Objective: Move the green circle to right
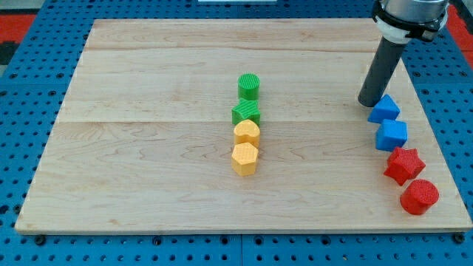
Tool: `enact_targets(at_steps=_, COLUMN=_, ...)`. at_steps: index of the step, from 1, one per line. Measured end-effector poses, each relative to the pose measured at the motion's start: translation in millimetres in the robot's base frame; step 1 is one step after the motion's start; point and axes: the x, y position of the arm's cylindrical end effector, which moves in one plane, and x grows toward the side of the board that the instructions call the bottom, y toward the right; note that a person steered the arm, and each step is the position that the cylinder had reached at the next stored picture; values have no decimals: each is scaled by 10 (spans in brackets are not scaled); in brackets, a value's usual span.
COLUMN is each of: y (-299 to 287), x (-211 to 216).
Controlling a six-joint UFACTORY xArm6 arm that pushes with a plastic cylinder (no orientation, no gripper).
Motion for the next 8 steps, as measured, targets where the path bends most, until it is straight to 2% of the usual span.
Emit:
enact_targets(at_steps=3, y=-1225, x=17)
enact_targets(at_steps=5, y=-1367, x=-624)
enact_targets(at_steps=6, y=-2137, x=-680)
enact_targets(at_steps=7, y=-2572, x=-618)
enact_targets(at_steps=8, y=-2335, x=-398)
